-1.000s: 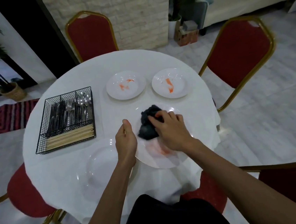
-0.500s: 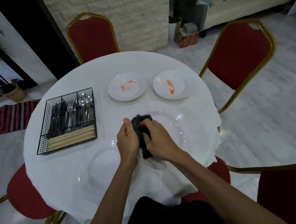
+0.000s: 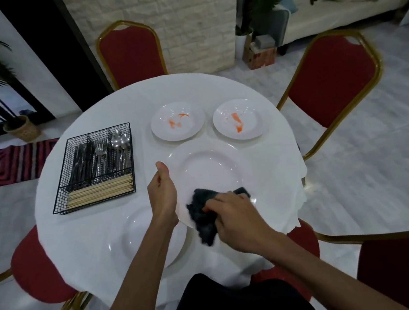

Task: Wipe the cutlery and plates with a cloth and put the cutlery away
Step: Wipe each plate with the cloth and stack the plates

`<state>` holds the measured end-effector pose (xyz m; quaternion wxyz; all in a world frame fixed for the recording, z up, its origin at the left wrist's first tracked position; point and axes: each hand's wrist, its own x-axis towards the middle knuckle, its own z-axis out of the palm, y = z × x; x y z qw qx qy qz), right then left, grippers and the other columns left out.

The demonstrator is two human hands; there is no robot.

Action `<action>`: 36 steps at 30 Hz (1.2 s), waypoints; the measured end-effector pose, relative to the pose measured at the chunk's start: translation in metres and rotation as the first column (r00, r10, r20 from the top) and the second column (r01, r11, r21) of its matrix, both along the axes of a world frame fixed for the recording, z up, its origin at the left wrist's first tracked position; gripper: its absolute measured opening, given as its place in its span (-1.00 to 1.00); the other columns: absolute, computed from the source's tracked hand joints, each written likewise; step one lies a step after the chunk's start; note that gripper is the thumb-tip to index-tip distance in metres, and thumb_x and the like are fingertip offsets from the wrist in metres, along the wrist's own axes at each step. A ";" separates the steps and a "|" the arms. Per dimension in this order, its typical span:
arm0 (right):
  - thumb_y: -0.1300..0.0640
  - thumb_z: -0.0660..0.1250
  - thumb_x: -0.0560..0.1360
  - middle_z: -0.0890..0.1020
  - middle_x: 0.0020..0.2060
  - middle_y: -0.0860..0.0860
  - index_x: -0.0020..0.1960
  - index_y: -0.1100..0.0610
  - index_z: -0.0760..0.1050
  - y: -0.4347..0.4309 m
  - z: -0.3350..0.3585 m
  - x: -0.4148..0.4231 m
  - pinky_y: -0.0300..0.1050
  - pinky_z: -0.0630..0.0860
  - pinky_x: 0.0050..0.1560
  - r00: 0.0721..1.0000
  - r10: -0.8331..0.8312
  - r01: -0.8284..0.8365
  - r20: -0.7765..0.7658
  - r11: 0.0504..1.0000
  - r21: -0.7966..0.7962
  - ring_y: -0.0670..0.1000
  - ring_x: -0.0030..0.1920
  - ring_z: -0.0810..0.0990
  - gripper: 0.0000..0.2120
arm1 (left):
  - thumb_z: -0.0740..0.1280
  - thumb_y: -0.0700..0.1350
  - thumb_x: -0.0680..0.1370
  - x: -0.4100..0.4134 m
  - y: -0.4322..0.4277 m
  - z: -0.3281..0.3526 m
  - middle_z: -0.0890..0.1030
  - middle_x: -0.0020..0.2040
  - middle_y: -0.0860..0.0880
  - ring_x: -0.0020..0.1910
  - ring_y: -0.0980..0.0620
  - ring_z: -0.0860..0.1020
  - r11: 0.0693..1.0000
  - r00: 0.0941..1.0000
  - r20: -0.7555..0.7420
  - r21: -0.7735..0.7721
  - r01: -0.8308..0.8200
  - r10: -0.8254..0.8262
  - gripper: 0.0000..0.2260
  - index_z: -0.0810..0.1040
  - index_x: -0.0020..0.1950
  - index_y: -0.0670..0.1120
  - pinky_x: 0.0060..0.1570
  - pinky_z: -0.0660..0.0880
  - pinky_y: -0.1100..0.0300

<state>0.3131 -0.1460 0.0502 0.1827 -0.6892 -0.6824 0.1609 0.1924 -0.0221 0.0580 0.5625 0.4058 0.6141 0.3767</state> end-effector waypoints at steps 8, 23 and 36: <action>0.16 0.18 0.40 0.66 0.08 0.01 0.21 0.02 0.62 -0.003 -0.005 0.021 0.11 0.39 0.12 0.999 0.042 -0.043 -0.025 0.999 -0.015 0.16 0.08 0.55 -0.56 | 0.10 0.25 0.64 0.002 -0.001 0.012 0.61 -0.15 -0.02 -0.10 -0.07 0.59 1.000 0.999 0.033 0.007 0.023 -0.024 -0.60 0.50 -0.20 0.04 -0.05 0.57 0.03; 0.09 0.37 0.50 0.58 0.04 0.00 0.21 0.01 0.56 0.026 -0.016 0.034 0.04 0.43 0.03 0.998 -0.009 0.020 -0.066 0.984 0.177 0.11 0.00 0.51 -0.72 | 0.19 0.44 0.48 0.017 -0.036 0.009 0.64 0.23 -0.05 0.17 -0.09 0.62 0.971 0.983 0.153 -0.199 0.133 -0.103 -0.33 0.56 0.34 -0.02 0.27 0.52 -0.11; -0.07 0.39 0.56 0.62 0.16 -0.12 0.33 -0.10 0.48 0.070 0.020 0.101 -0.01 0.51 0.21 0.955 -0.050 0.073 -0.293 0.995 0.067 -0.06 0.14 0.56 -0.64 | 0.13 0.21 0.65 0.002 -0.007 0.036 0.58 0.23 0.08 0.30 0.00 0.53 0.863 0.851 -0.174 0.016 0.505 -0.495 -0.66 0.58 0.23 0.09 0.41 0.40 -0.03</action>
